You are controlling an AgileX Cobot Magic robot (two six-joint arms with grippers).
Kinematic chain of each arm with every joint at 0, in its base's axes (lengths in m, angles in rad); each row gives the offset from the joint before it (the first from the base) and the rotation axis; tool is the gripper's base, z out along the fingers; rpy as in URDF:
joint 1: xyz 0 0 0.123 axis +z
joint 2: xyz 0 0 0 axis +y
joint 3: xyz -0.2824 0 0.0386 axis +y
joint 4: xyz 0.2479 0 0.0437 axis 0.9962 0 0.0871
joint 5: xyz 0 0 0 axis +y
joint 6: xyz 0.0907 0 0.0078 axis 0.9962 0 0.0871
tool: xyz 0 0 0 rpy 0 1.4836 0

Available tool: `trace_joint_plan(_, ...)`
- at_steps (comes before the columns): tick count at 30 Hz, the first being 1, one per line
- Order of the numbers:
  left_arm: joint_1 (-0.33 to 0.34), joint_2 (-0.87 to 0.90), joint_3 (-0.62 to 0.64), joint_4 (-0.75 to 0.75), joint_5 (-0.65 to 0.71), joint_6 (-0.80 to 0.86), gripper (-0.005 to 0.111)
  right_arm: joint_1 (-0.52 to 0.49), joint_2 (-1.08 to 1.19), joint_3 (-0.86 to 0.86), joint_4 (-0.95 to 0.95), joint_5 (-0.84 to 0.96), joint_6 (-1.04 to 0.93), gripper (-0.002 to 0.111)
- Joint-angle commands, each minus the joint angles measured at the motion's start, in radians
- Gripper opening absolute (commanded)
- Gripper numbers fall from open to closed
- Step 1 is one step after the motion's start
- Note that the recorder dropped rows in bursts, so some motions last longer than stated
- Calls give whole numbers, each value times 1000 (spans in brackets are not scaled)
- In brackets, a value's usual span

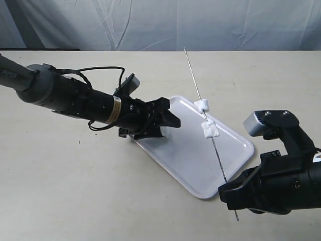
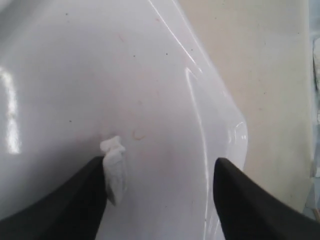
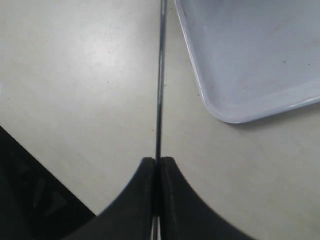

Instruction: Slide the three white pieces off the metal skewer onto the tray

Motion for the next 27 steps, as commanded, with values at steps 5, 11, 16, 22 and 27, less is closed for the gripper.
trace_joint_plan(5, -50, 0, -18, 158, 109, -4, 59, 1, -10, 3, 6, 5, -5, -1)
trace_joint_plan(11, -77, -20, -46, 246, 164, -4, 59, 1, -10, 3, 6, 8, -5, -1)
trace_joint_plan(16, -69, -61, -49, 292, 242, -4, 59, 1, -10, 3, 10, 18, -5, -1)
trace_joint_plan(22, -46, -102, -49, 292, 239, -4, 59, 1, -10, 3, 15, 20, -5, -1)
trace_joint_plan(27, -46, -131, -49, 292, 140, -4, 59, 1, -10, 3, 18, 20, -5, -1)
